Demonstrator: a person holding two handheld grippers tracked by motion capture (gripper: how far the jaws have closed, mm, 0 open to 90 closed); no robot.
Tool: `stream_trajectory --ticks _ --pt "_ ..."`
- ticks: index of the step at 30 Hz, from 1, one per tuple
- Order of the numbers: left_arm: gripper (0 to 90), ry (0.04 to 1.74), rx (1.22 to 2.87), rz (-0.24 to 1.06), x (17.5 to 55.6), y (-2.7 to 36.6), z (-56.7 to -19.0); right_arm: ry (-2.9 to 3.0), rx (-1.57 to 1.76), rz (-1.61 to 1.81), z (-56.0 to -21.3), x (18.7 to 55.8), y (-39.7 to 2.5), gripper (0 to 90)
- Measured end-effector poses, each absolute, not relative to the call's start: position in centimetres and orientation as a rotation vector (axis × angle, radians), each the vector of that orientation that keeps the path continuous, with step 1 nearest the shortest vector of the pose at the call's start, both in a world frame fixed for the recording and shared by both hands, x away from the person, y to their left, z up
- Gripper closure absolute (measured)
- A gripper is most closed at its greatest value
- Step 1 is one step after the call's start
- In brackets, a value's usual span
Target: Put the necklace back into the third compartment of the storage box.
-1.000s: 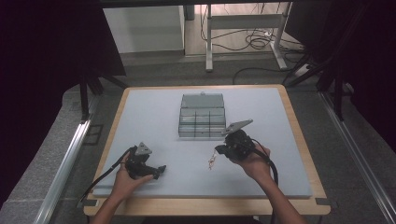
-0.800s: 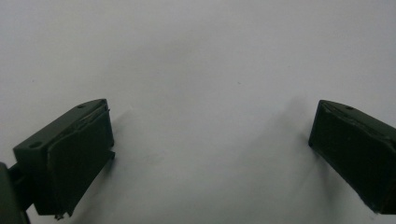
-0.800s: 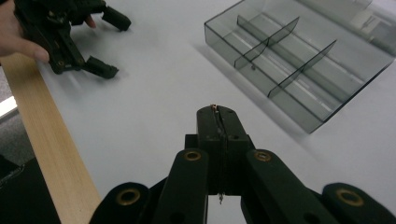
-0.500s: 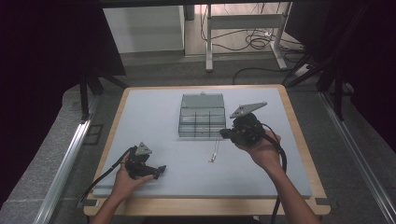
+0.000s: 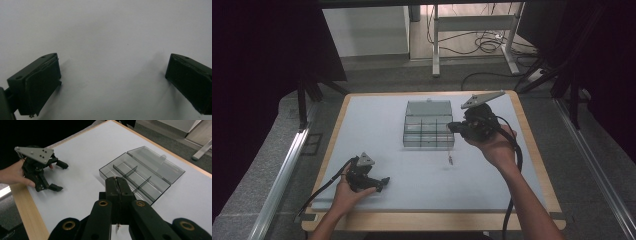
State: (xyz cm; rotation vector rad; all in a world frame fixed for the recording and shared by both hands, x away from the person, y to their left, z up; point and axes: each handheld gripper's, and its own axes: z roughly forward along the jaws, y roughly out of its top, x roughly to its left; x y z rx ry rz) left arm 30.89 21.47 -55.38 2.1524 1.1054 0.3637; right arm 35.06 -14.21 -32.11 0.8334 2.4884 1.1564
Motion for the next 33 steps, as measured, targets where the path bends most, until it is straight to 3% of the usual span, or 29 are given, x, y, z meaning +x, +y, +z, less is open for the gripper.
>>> stream_trajectory --ticks 16,33 --pt "0.0 1.106 2.151 0.366 30.9 21.5 -55.4 2.438 0.859 1.200 -29.4 37.4 -13.1 88.3" --pt "0.0 1.105 2.152 0.363 30.9 21.5 -55.4 2.386 0.985 1.223 -29.8 42.5 -11.9 88.2"
